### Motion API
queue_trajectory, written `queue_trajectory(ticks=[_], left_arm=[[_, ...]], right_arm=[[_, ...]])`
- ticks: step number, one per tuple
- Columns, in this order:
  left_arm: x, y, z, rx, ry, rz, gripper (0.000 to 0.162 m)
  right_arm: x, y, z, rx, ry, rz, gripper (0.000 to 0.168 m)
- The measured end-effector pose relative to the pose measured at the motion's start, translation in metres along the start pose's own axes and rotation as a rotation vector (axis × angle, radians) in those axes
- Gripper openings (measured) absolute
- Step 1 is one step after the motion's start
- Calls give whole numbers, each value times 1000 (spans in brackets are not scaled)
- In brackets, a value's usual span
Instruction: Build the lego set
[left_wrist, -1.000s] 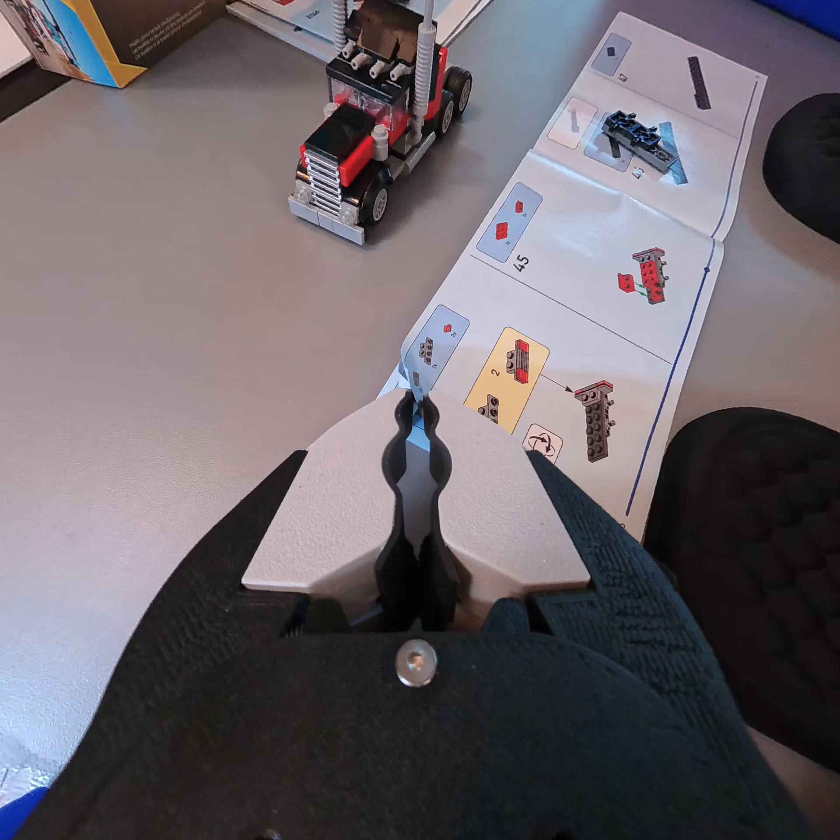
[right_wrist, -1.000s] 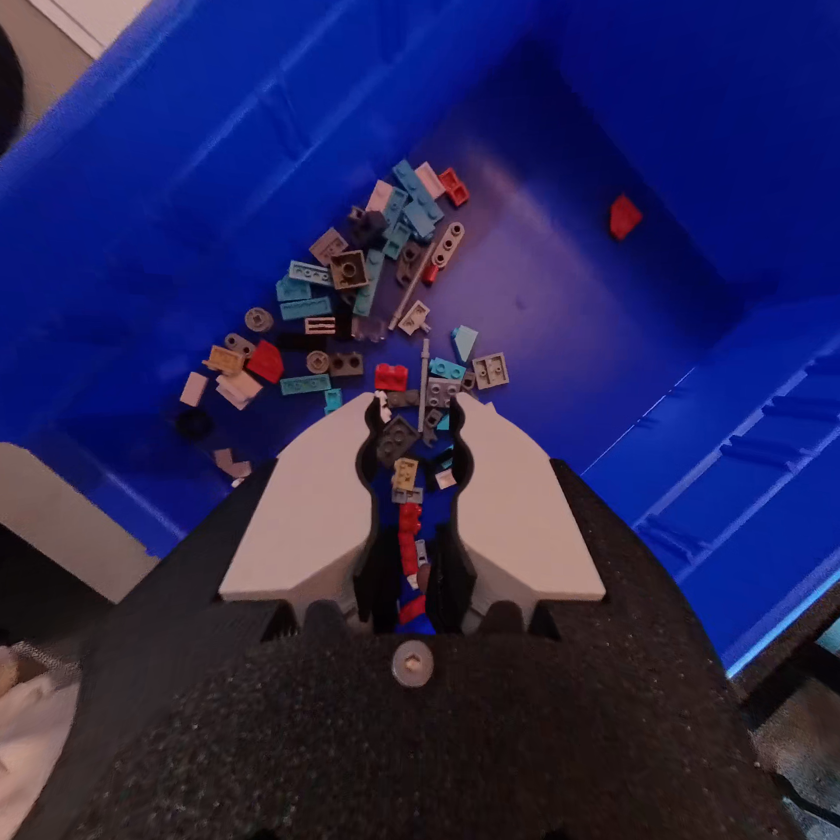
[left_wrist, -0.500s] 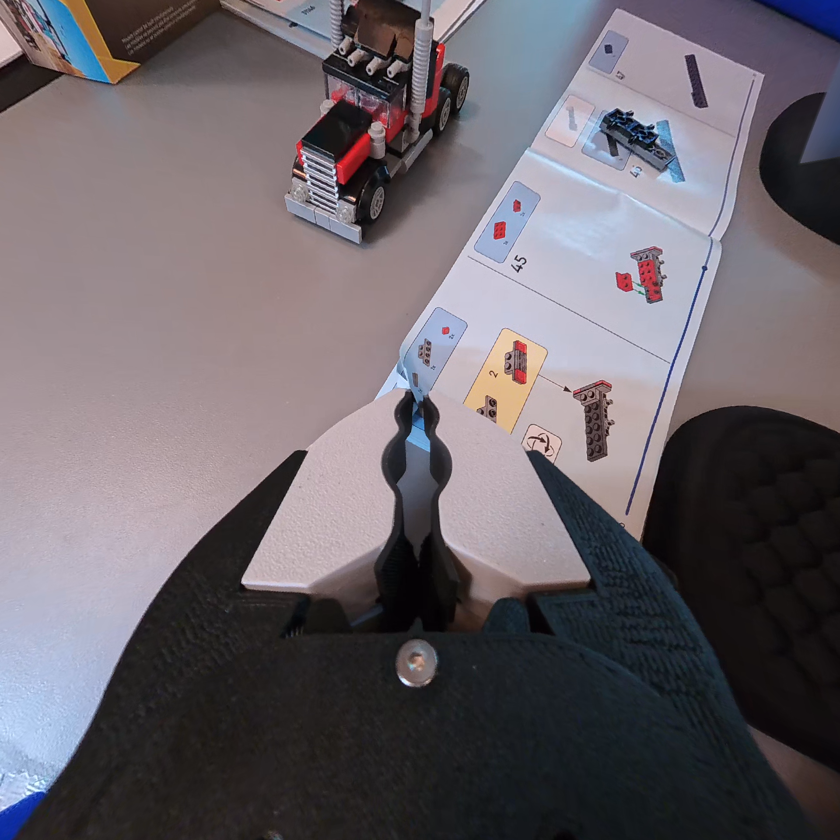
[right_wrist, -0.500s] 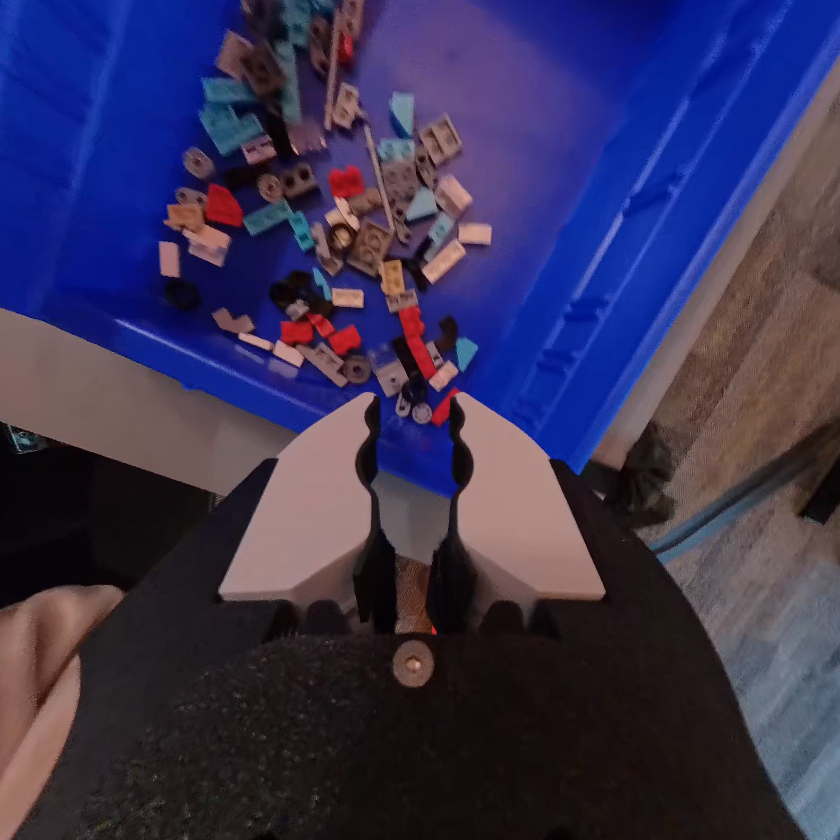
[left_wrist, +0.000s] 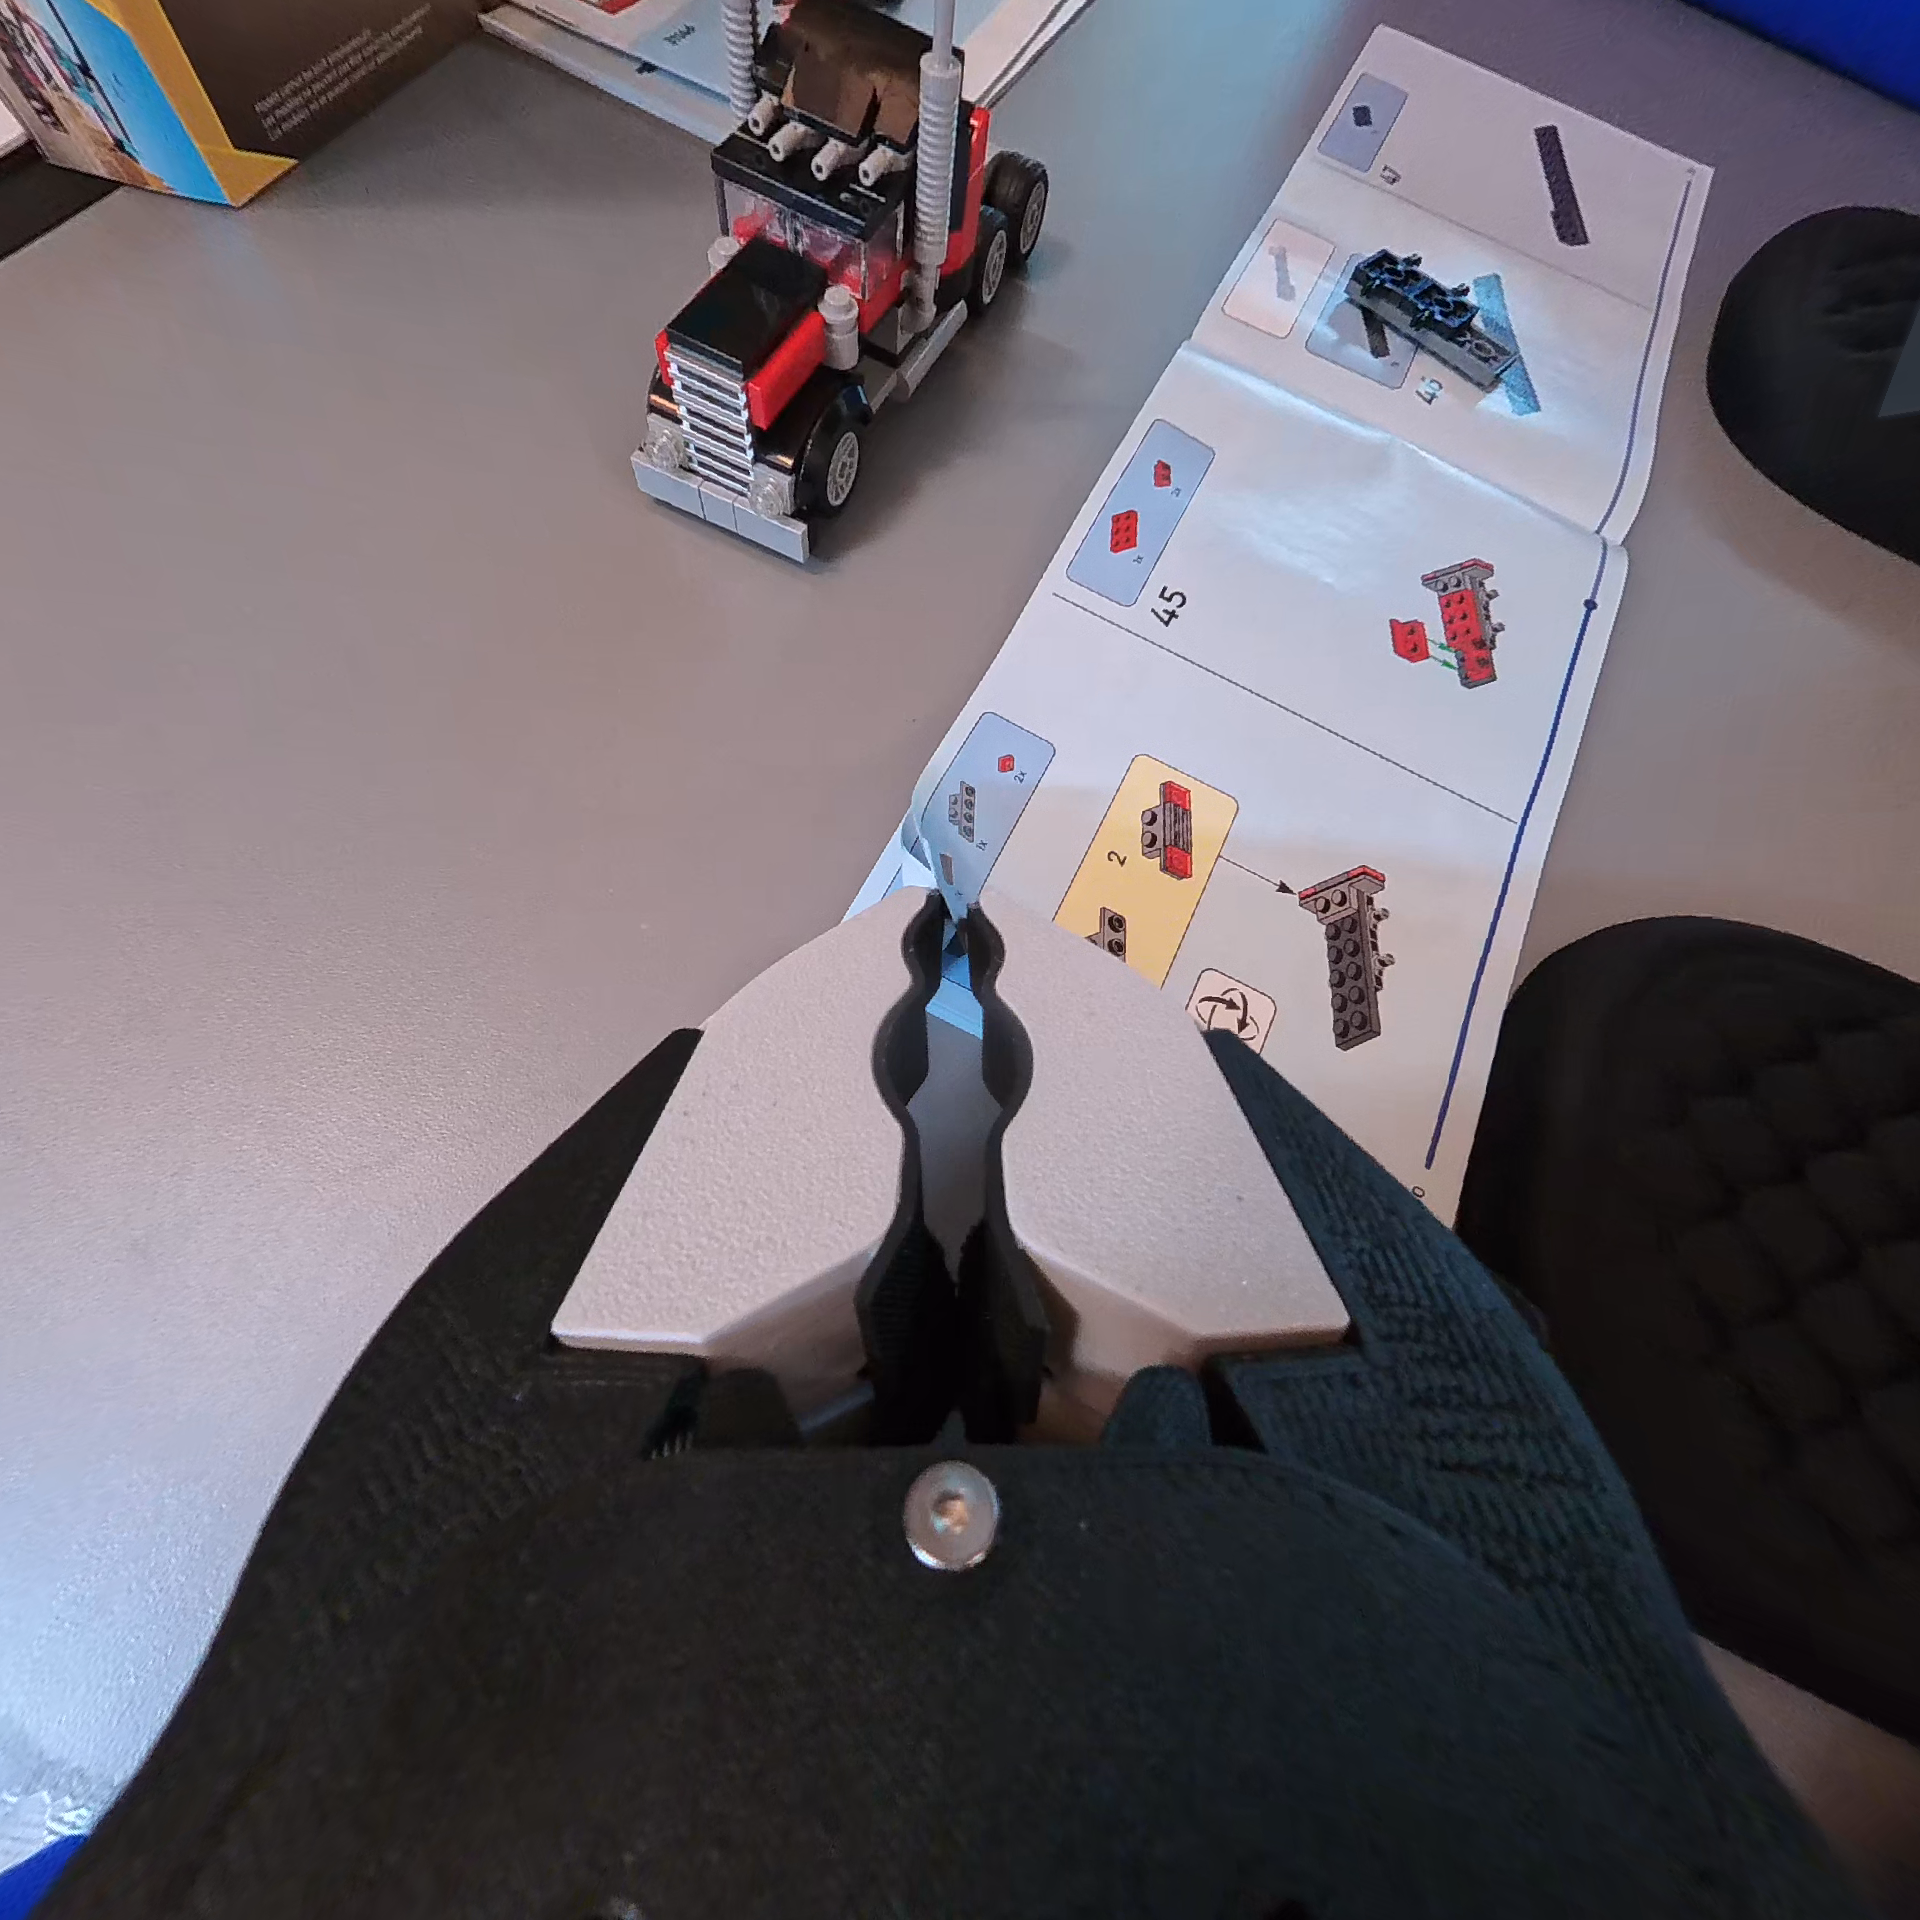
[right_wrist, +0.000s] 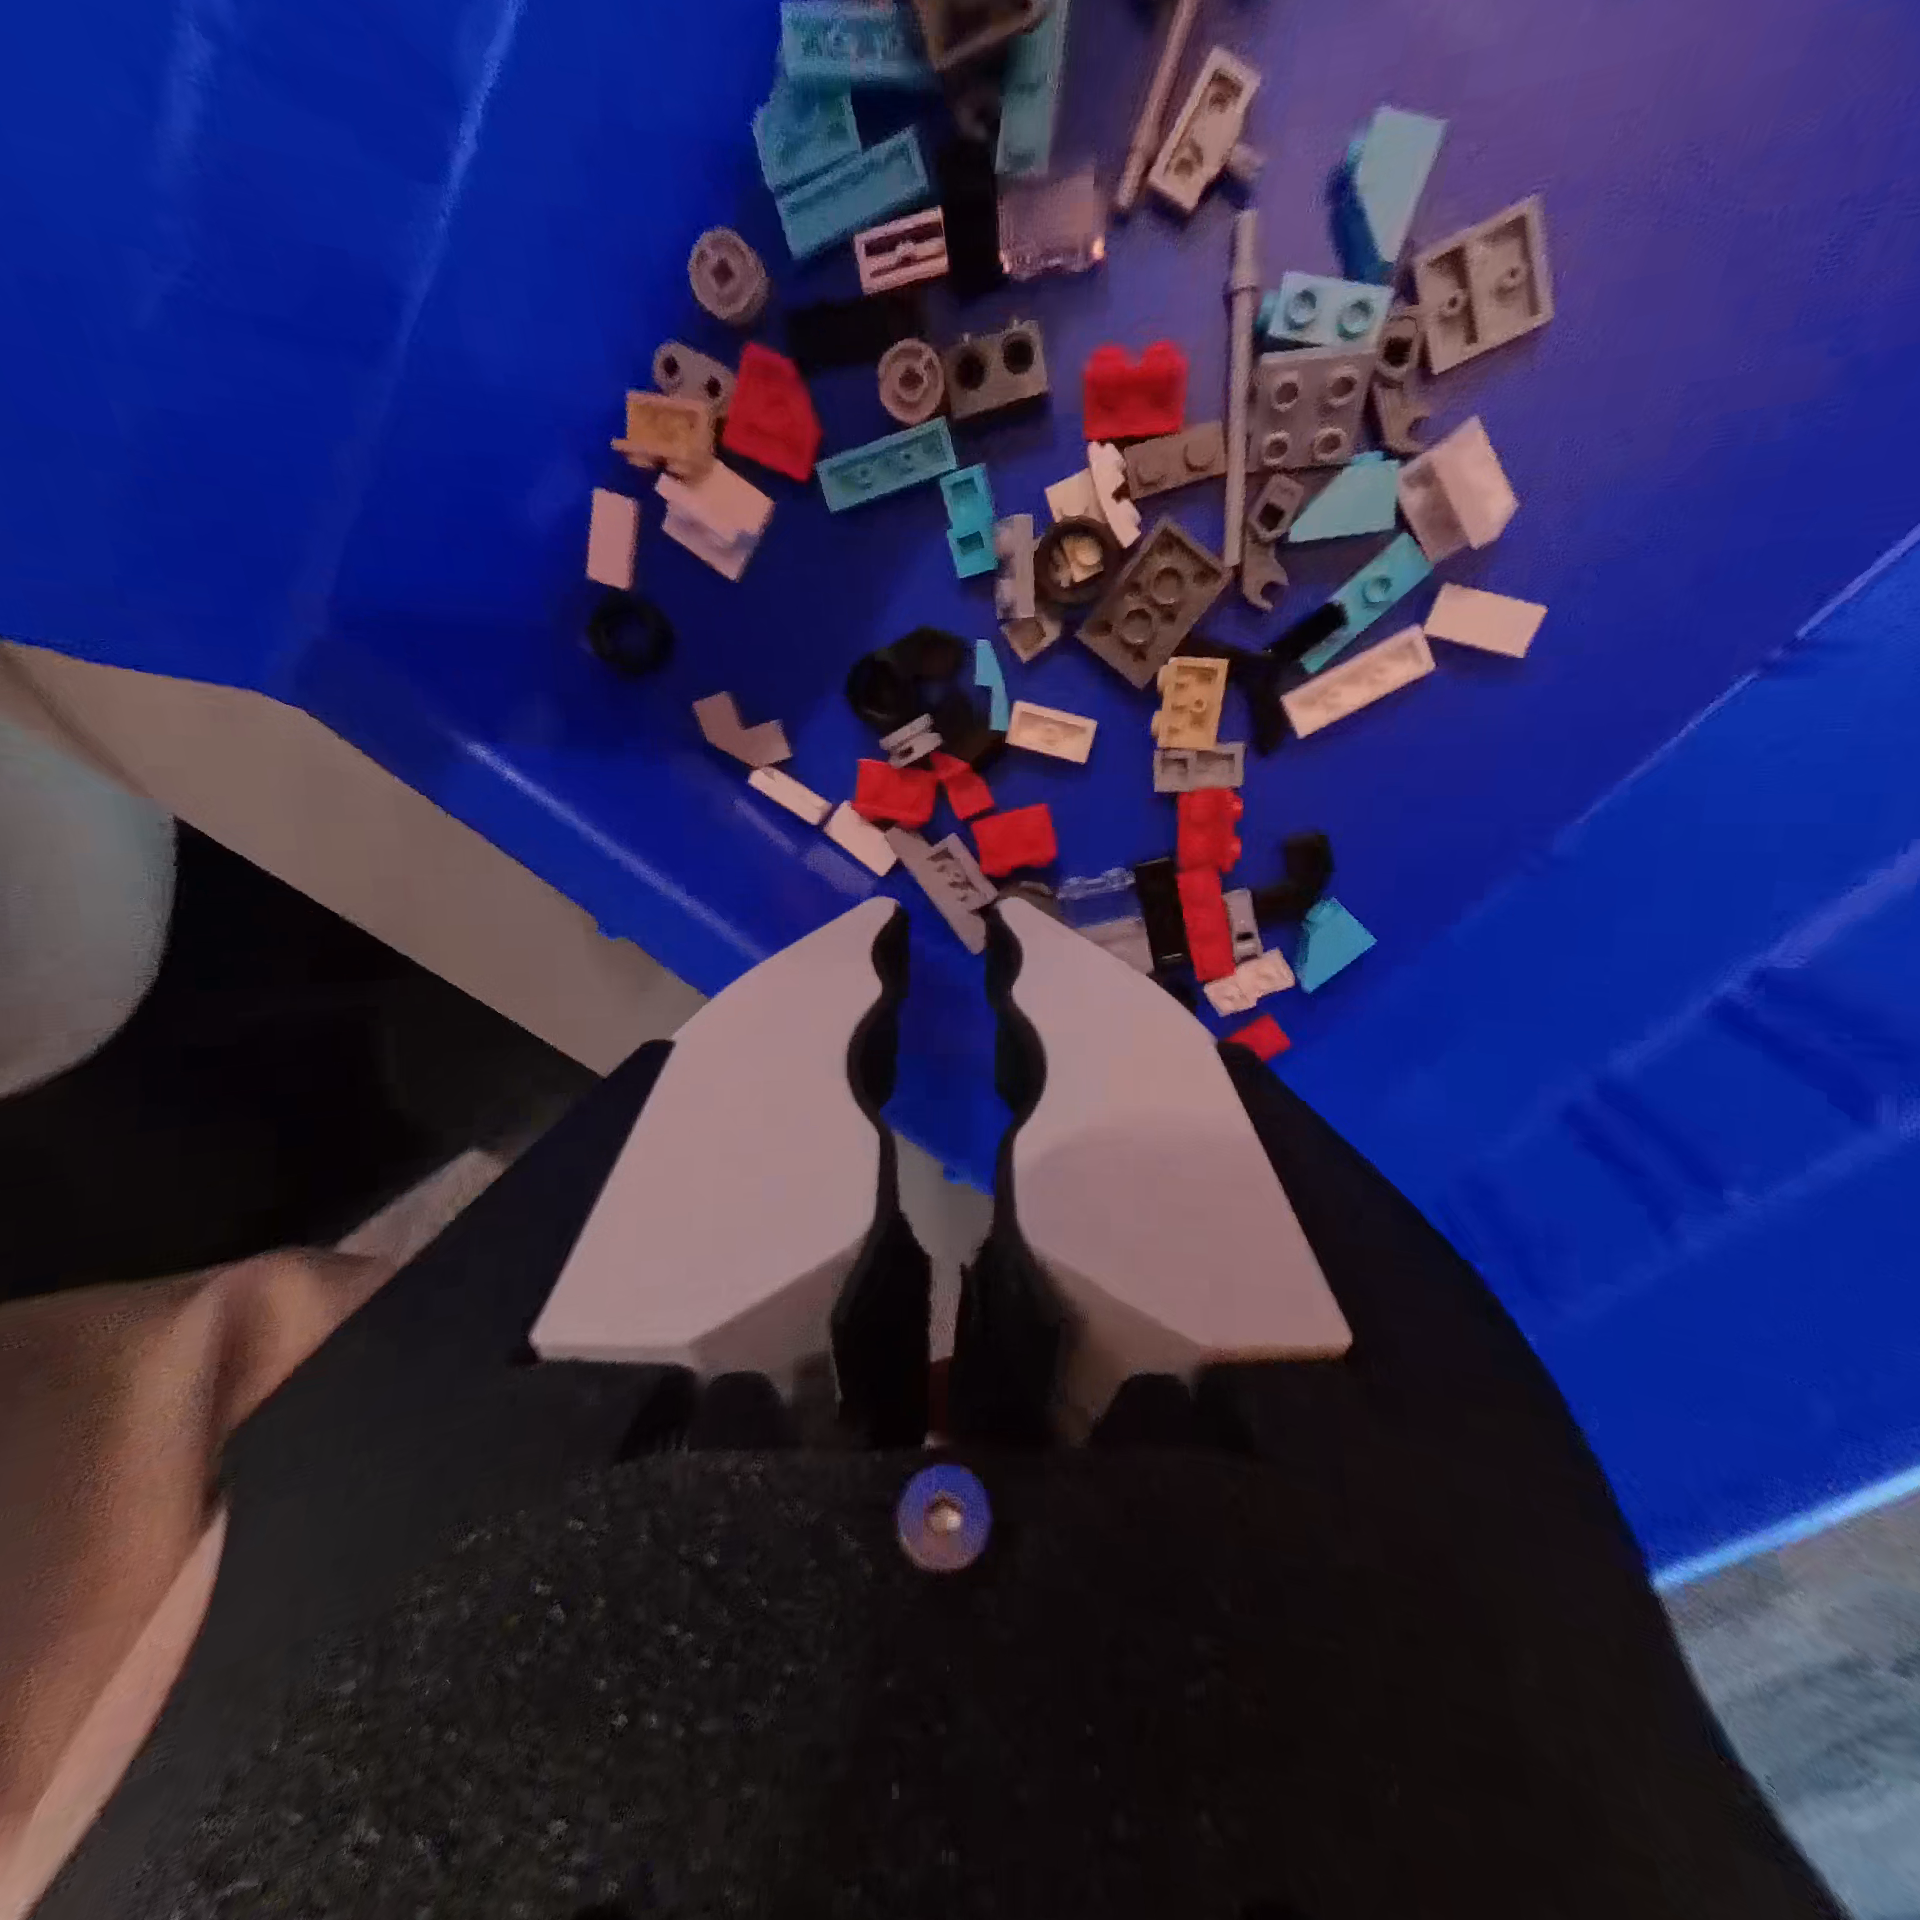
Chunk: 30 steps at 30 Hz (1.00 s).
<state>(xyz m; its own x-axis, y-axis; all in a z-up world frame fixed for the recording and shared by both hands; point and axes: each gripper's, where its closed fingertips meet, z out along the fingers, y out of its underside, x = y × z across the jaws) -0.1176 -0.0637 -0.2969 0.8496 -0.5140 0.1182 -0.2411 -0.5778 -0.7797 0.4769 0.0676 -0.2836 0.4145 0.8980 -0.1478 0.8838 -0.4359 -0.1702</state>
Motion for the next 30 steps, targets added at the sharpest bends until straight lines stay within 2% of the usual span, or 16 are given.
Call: queue_trajectory(ticks=[3, 7, 12, 15, 20, 22, 24, 27, 30], left_arm=[[1, 0, 0, 3, 3, 3, 5], [1, -1, -1, 8, 9, 2, 5], [1, -1, -1, 13, 16, -1, 5], [2, -2, -2, 18, 16, 5, 5], [4, -2, -2, 20, 24, 18, 7], [6, -2, -2, 20, 32, 27, 7], [5, -2, -1, 16, 30, 19, 6], [3, 0, 0, -4, 40, -10, 6], [4, 2, 2, -24, 60, -33, 6]], right_arm=[[-1, 3, 11, -113, -77, -35, 12], [3, 8, 21, -212, -97, -40, 17], [0, 8, 23, -243, -150, -99, 13], [1, 4, 21, -185, -173, -135, 5], [4, -13, 1, 5, -121, -146, 5], [5, -31, -16, 147, -51, -173, 4], [-3, -66, -43, 379, 5, -188, 5], [-38, -123, -81, 684, 15, -246, 4], [-85, -174, -92, 782, -15, -332, 5]])
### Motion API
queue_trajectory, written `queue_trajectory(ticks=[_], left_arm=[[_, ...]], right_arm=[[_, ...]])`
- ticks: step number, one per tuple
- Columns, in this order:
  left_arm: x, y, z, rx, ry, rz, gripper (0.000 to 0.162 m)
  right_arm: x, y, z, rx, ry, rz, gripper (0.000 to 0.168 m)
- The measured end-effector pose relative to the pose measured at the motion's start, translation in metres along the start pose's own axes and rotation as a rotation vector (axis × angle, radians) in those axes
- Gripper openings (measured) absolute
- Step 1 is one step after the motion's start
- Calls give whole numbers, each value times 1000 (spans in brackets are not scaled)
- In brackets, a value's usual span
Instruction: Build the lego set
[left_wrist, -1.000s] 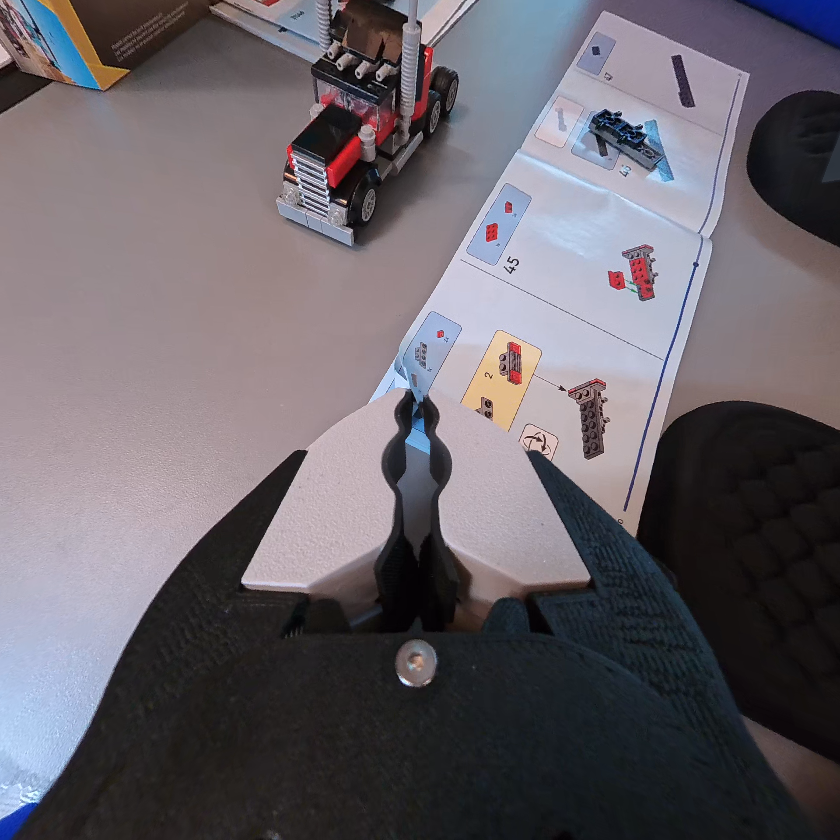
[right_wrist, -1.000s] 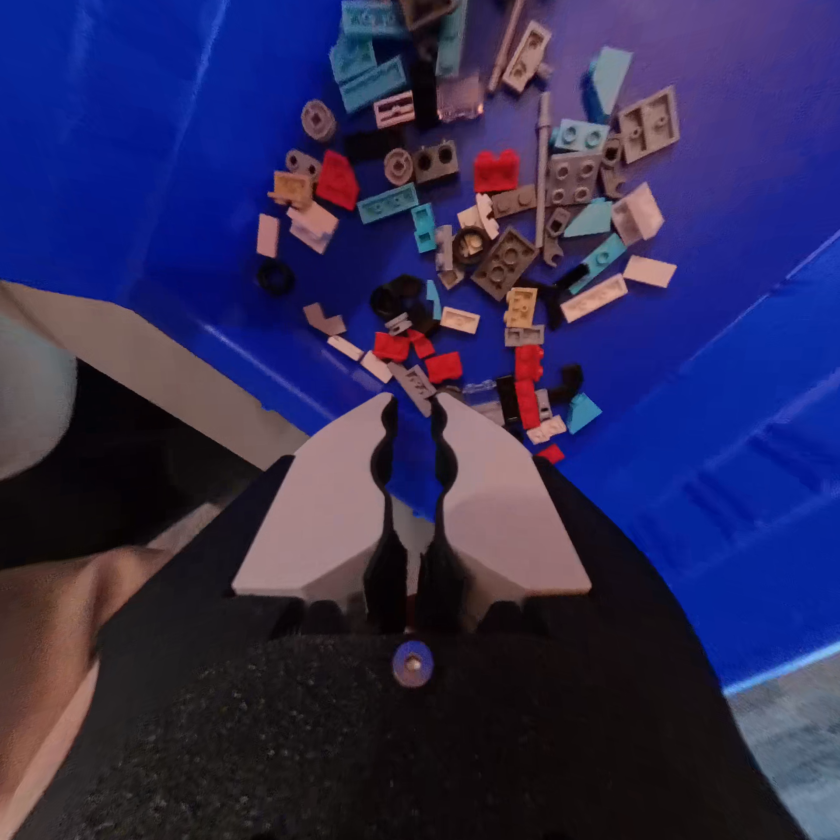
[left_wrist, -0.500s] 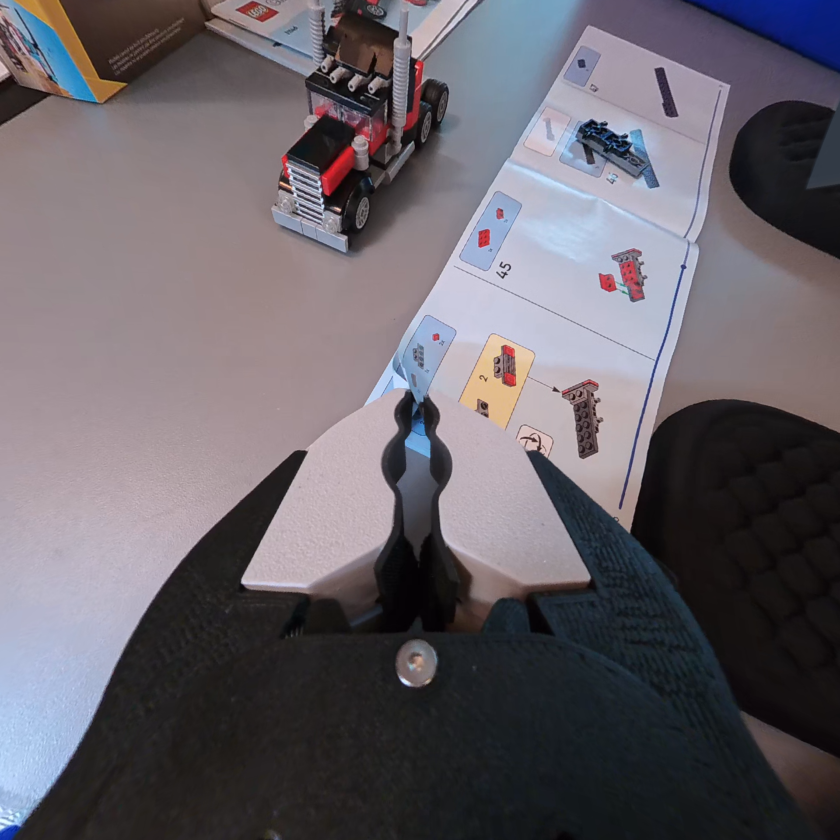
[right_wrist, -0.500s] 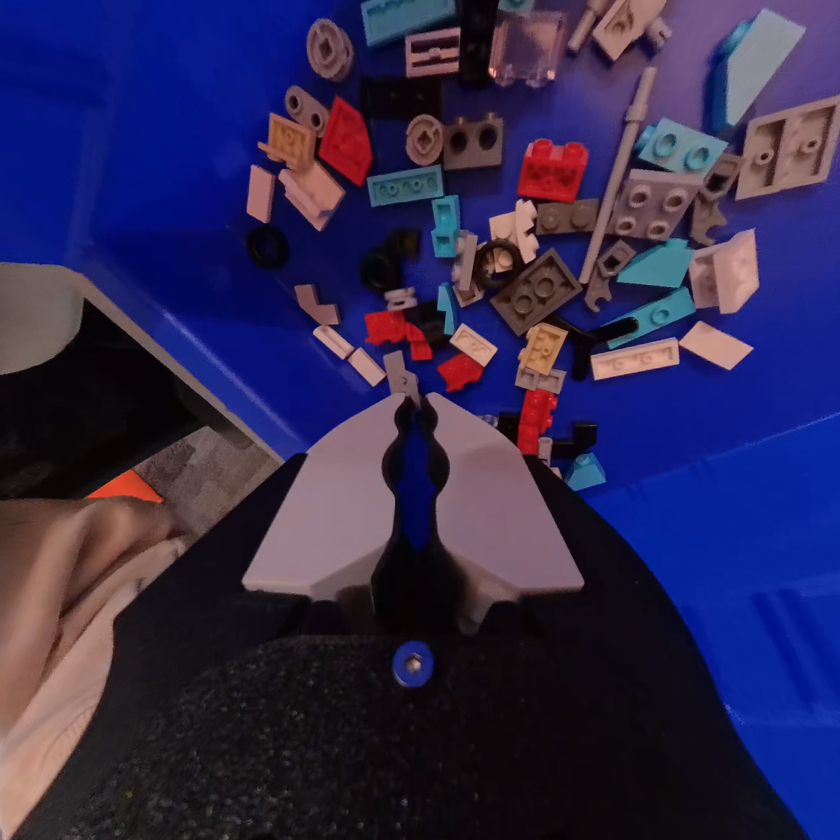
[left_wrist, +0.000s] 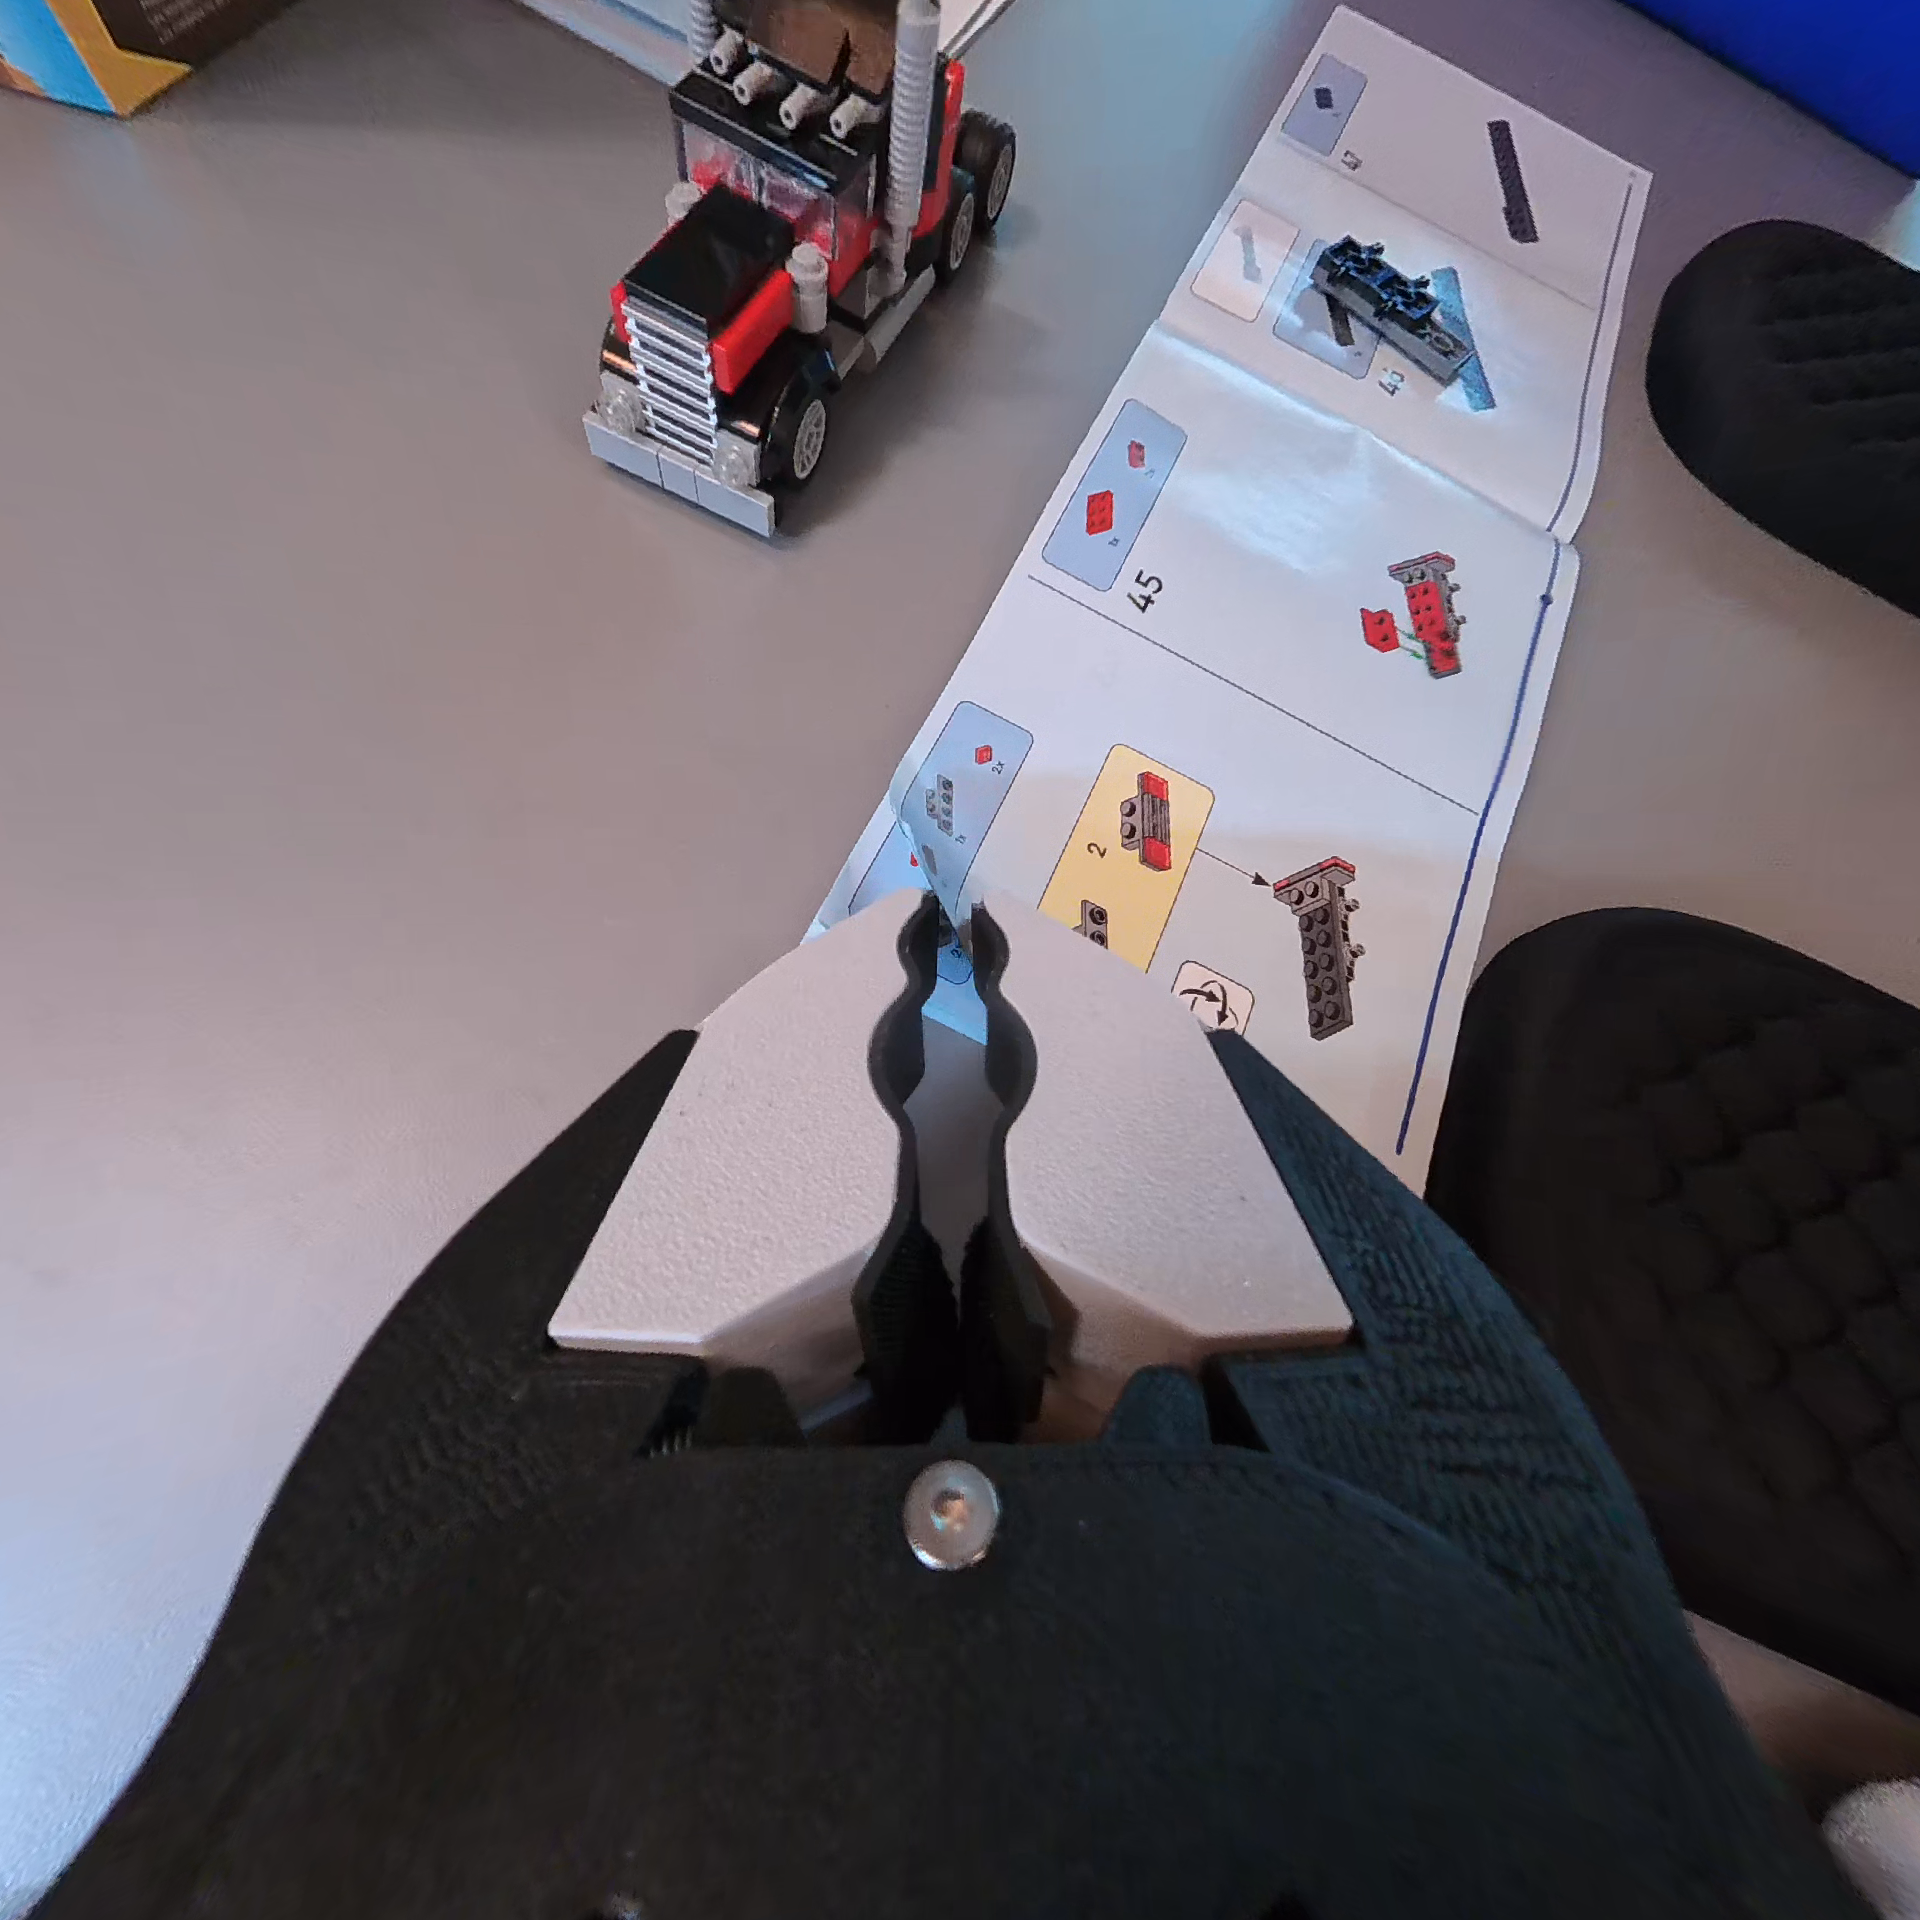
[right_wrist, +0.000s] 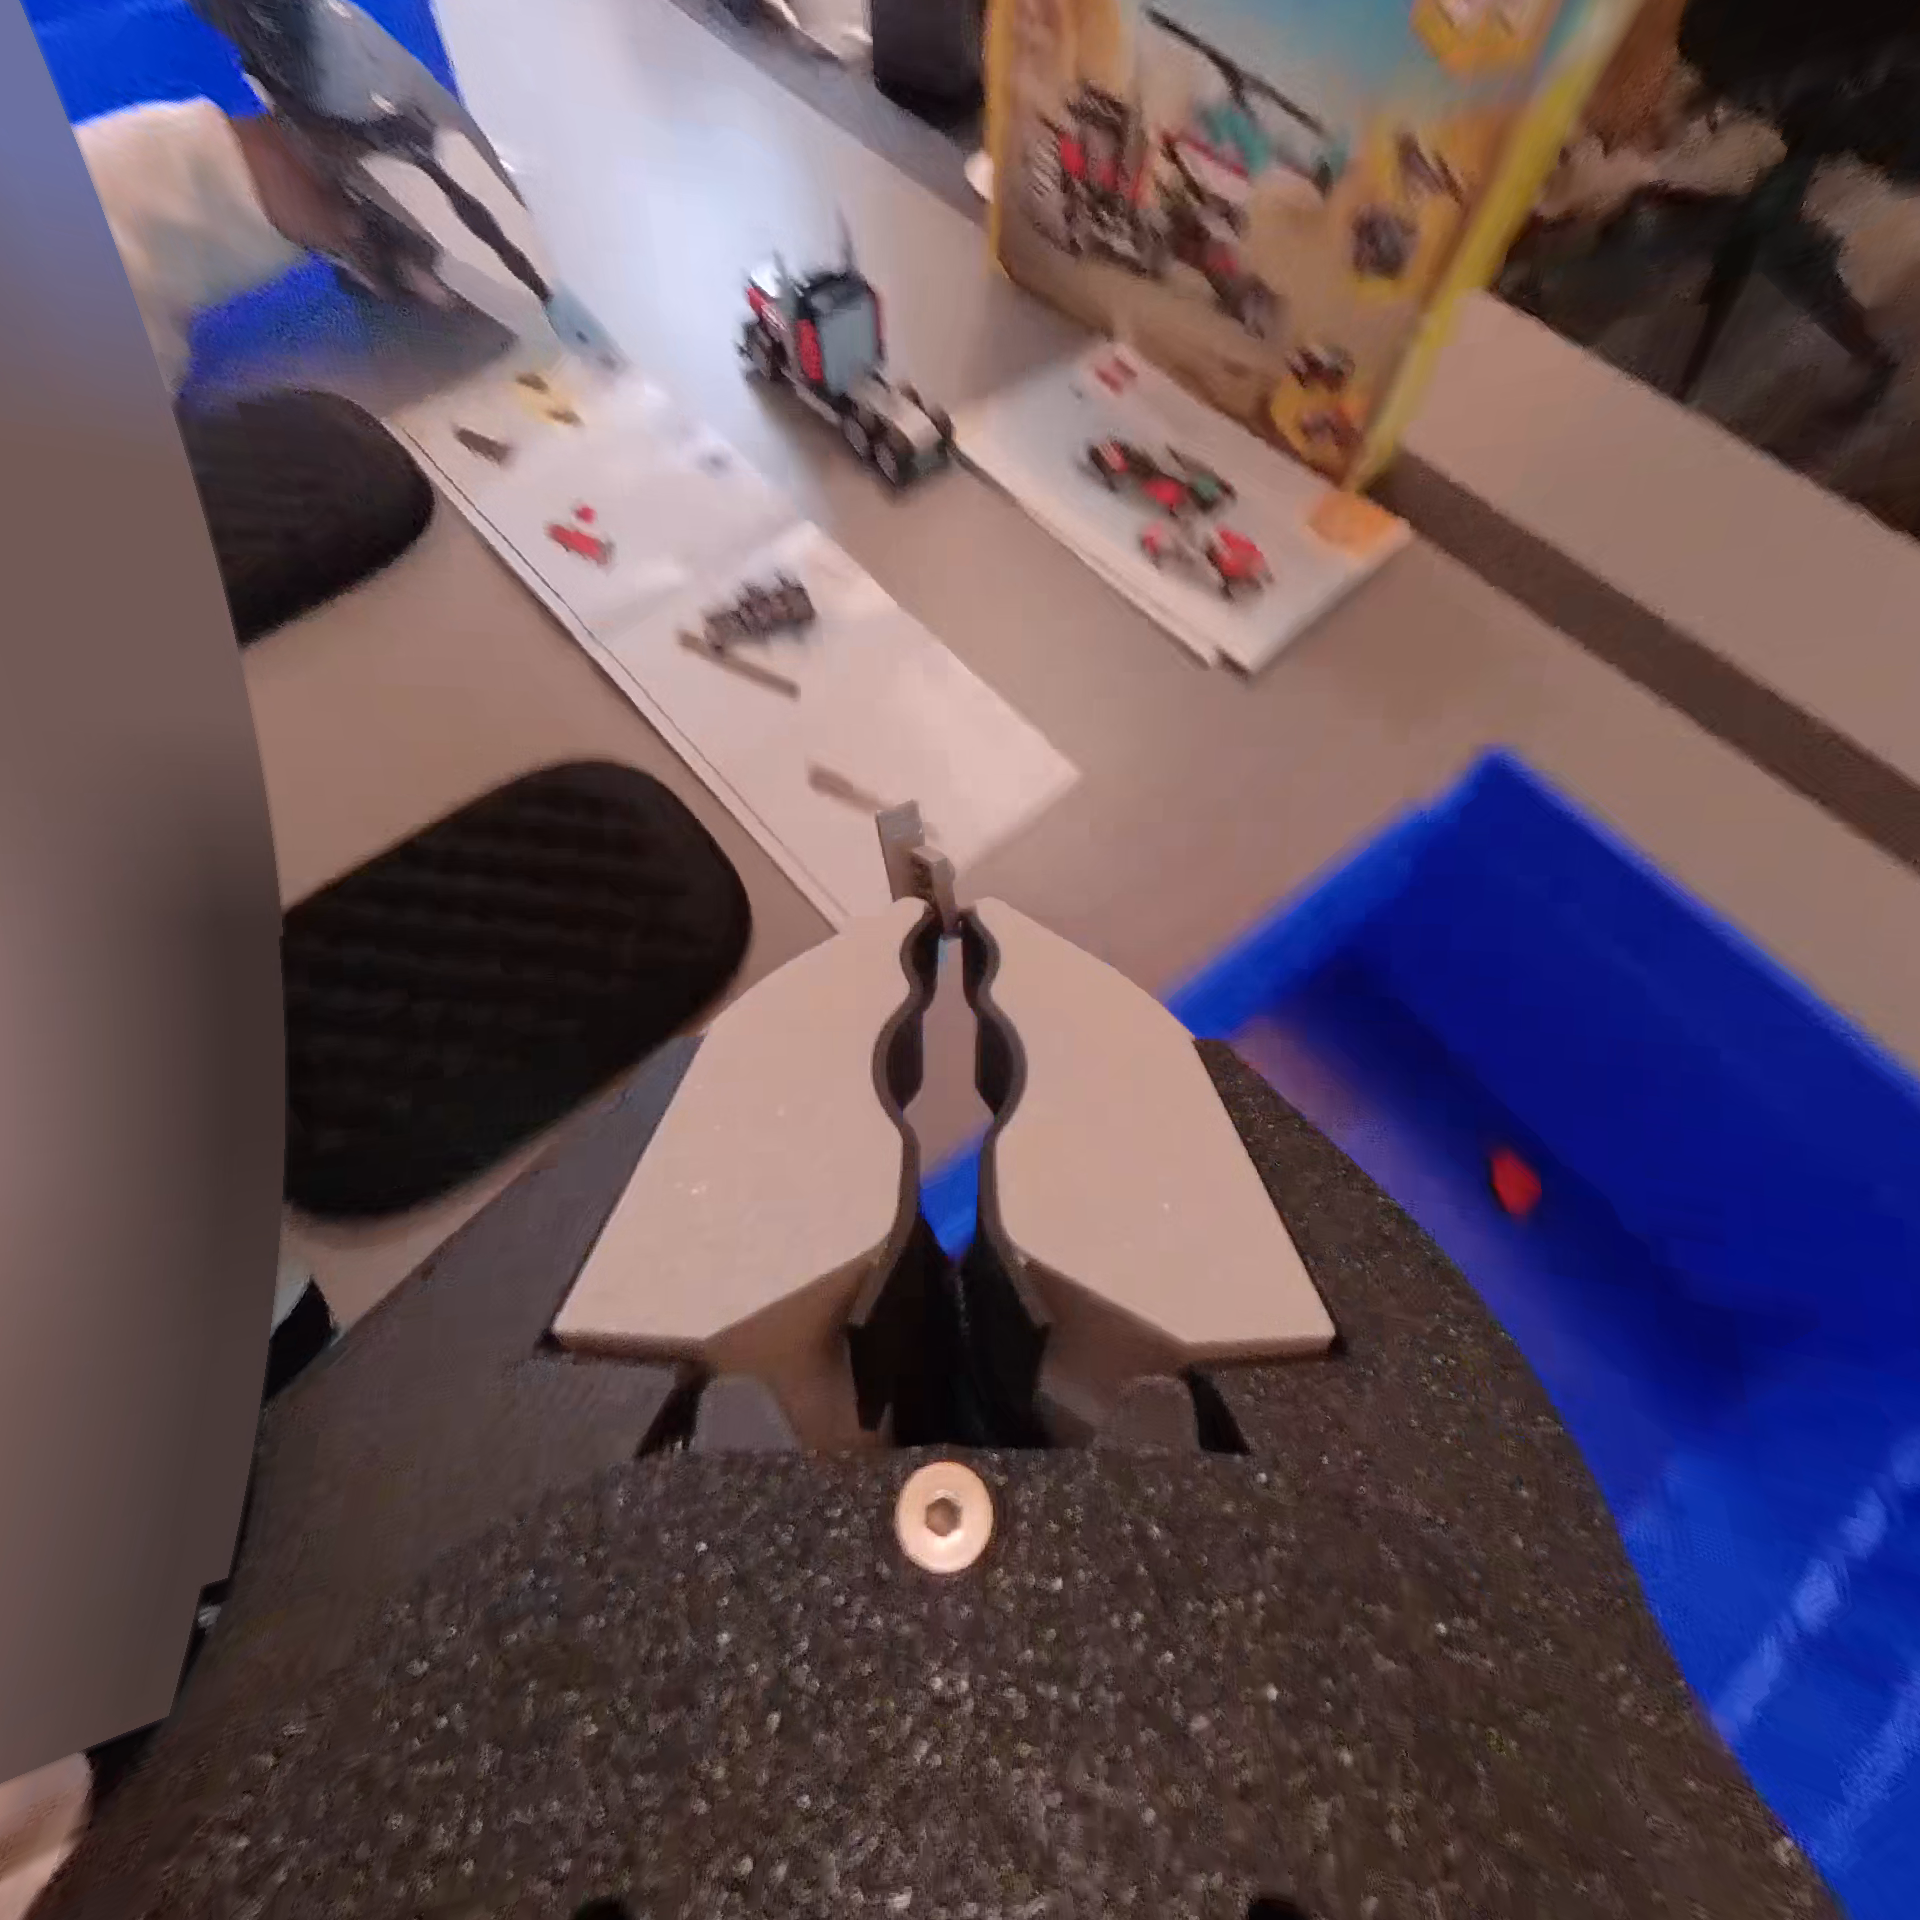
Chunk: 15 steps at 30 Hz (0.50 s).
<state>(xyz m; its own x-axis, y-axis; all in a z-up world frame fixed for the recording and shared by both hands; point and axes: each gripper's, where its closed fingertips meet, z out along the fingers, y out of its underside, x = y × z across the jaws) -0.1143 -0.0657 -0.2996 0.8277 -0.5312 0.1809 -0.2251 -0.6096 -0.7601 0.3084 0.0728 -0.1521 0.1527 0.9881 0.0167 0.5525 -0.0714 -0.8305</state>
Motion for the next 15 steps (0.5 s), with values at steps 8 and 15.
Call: queue_trajectory(ticks=[8, 15], left_arm=[[1, 1, 1, -8, 13, -6, 5], [4, -3, -3, 30, -2, 47, 3]], right_arm=[[-59, -43, 143, -151, -134, -154, 5], [-46, 13, 221, -398, -115, -171, 5]])
